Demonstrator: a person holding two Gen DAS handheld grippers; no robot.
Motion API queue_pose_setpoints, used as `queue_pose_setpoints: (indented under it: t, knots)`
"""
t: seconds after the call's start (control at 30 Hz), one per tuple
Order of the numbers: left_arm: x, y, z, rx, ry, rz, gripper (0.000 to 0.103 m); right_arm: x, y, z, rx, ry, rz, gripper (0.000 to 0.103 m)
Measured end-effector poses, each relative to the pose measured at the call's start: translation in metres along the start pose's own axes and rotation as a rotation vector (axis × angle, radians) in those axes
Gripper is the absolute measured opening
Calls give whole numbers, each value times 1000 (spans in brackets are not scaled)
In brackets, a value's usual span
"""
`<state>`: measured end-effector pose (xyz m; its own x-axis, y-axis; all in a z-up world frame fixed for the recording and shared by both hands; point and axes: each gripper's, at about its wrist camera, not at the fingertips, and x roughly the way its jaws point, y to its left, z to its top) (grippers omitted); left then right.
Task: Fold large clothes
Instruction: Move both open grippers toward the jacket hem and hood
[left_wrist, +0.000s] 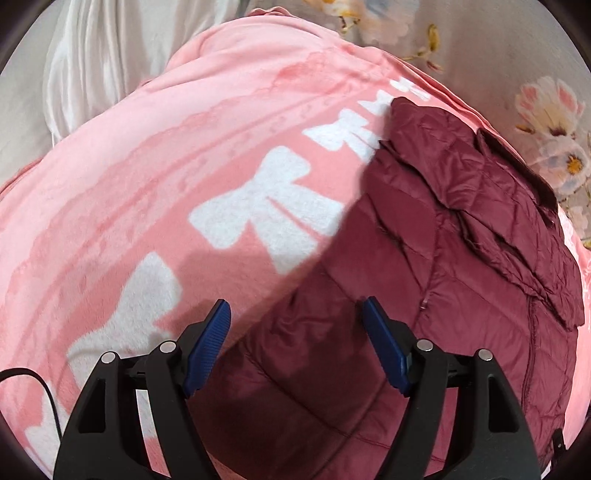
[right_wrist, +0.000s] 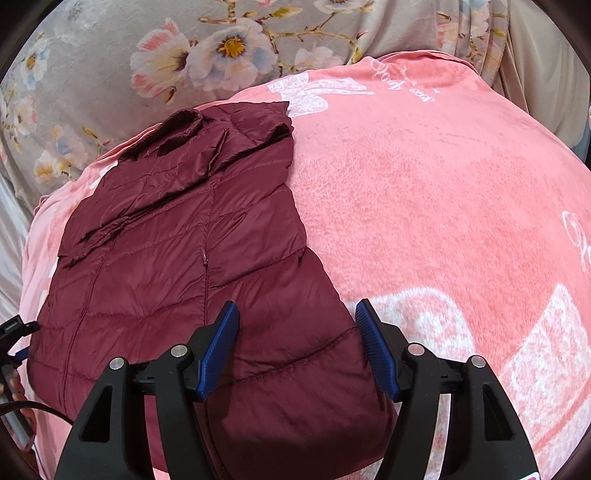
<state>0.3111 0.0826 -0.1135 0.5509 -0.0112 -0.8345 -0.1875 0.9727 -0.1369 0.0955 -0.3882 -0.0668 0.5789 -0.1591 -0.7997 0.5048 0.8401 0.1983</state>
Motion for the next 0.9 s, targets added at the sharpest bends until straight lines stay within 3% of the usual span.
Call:
queue_pose_setpoints:
  t: [0.2,0.4,0.67,0.9]
  knots:
    - [1,3,4,-31,-2,-11,71,-6,6,15,-2,-21,17,65]
    - [-12,-18,32,-59,-53,-74,71,-4,40,63,-44,-75,77,65]
    - [-8,-106,70,32,-105,-177,71,53,111,134,-97,-100,204,65]
    - [7,-195,99,121,-155,-244,71,116,132,188,10,-76,289,65]
